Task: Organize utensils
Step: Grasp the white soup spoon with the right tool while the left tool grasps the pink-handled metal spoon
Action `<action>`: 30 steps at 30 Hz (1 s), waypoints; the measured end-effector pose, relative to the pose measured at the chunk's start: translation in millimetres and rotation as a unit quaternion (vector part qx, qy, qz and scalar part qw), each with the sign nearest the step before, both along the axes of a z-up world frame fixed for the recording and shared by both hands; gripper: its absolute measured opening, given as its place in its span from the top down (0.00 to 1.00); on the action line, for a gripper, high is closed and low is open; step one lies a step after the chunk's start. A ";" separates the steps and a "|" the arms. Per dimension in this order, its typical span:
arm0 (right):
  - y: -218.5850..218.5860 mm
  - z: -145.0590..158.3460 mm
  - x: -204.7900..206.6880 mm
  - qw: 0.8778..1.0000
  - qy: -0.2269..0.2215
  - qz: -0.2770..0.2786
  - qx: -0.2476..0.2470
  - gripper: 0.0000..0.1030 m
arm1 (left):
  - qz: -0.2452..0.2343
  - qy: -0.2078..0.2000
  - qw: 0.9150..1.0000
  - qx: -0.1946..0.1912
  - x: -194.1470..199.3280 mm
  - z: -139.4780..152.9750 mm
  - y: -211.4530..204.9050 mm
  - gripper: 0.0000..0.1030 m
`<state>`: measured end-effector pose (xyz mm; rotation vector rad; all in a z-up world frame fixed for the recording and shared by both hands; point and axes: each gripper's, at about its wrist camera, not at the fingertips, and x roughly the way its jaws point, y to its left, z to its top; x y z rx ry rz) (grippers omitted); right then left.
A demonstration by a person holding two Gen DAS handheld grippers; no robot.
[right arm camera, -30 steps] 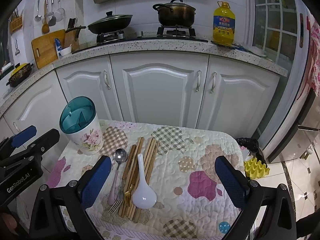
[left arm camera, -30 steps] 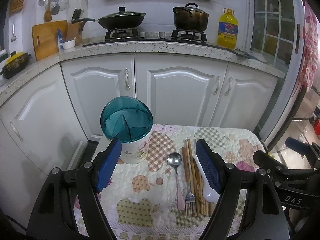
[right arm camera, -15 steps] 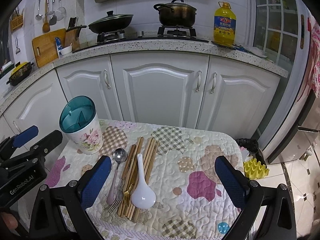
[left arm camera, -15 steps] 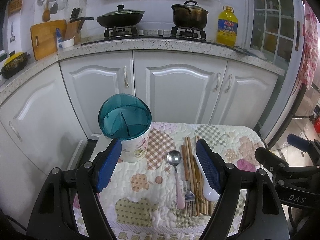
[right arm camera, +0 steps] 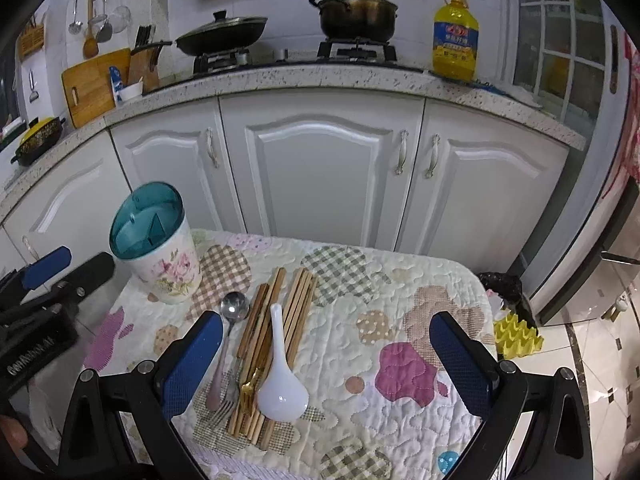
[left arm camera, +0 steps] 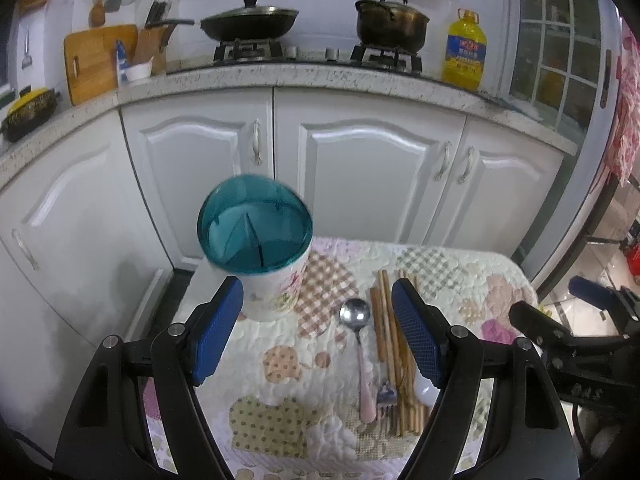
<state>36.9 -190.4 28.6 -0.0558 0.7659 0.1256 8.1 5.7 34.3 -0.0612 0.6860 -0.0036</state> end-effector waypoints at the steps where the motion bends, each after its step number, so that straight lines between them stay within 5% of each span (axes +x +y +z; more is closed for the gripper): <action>1: -1.0 -4.5 3.0 1.000 0.005 0.004 0.000 0.02 | -0.001 0.007 1.000 0.003 0.3 -6.5 0.9 0.25; 7: 2.0 -48.3 36.1 0.996 0.065 0.049 0.022 0.29 | -0.019 0.058 0.998 -0.011 10.7 -49.4 3.4 0.26; 11: 11.3 -73.2 65.5 0.992 0.094 0.074 0.045 0.47 | -0.035 0.089 0.995 -0.019 25.3 -72.7 -0.7 0.42; 21: 28.5 -125.7 115.8 0.980 0.155 0.109 0.056 0.61 | -0.045 0.125 0.990 -0.043 61.8 -109.0 -10.1 0.42; 26: 35.7 -135.5 120.1 0.977 0.162 0.128 0.052 0.82 | -0.045 0.130 0.990 -0.041 80.1 -122.9 -16.9 0.42; 30: 30.6 -134.9 124.5 0.973 0.173 0.132 0.074 0.88 | -0.042 0.124 0.990 -0.045 91.9 -129.4 -18.3 0.42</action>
